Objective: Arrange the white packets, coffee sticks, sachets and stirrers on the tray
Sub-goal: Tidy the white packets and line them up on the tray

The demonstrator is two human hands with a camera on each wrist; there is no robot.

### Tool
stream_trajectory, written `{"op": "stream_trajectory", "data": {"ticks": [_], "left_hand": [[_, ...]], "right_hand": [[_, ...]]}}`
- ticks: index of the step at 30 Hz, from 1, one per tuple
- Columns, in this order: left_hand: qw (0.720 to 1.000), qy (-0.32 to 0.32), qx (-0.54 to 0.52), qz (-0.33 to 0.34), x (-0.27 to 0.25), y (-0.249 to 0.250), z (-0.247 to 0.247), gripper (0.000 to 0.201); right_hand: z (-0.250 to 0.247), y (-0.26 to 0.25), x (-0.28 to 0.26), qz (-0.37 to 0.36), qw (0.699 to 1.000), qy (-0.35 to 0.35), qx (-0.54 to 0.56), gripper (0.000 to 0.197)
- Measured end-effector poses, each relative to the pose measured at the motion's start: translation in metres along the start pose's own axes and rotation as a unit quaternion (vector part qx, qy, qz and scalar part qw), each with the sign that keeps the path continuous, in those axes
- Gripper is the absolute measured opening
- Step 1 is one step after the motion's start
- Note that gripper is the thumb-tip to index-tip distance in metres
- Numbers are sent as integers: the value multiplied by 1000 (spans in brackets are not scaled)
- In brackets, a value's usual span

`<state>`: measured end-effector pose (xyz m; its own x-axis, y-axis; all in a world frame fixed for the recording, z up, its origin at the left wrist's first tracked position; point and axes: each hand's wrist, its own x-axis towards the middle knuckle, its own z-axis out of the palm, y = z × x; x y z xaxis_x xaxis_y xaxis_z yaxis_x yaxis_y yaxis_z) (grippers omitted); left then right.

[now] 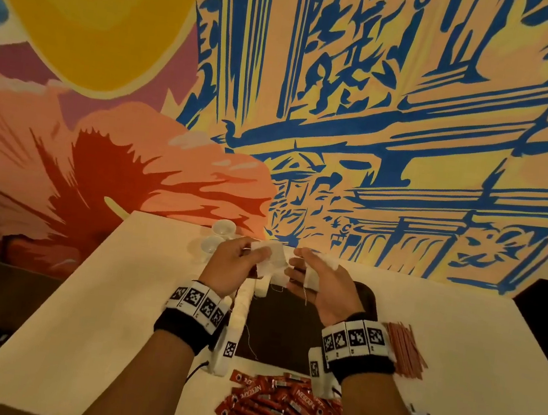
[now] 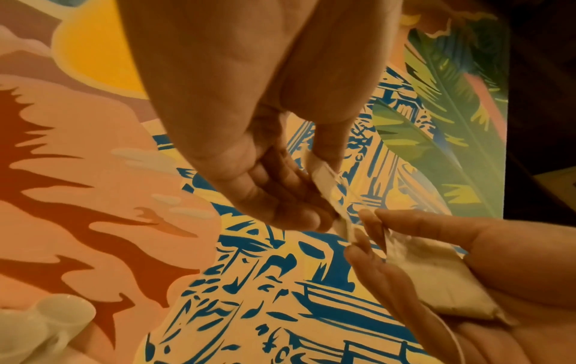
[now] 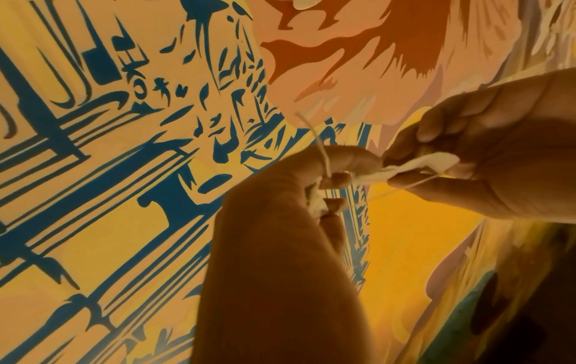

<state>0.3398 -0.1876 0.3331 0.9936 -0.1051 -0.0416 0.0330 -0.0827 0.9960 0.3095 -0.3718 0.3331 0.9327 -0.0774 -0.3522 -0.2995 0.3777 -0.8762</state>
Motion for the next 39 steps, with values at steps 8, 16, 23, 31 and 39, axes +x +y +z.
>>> {"op": "stream_trajectory", "data": {"ticks": [8,16,23,31,39], "left_hand": [[964,-9,-249,-94,2,-11,-10,26],[967,-91,-207,-119,-10,-14,-14,24],[971,-206,-55,-110,-7,-17,-15,27],[973,-182,-70,-121,5,-30,-26,15],[987,-46,86,-129,32,-38,-32,24]], "right_hand": [[-2,28,-12,94,985,-21,-145,30],[-16,31,-8,44,983,101,-146,36],[6,22,-14,71,990,-35,-115,36],[-21,28,1,54,997,-28,-46,36],[-39,25,19,76,996,-27,-40,42]]}}
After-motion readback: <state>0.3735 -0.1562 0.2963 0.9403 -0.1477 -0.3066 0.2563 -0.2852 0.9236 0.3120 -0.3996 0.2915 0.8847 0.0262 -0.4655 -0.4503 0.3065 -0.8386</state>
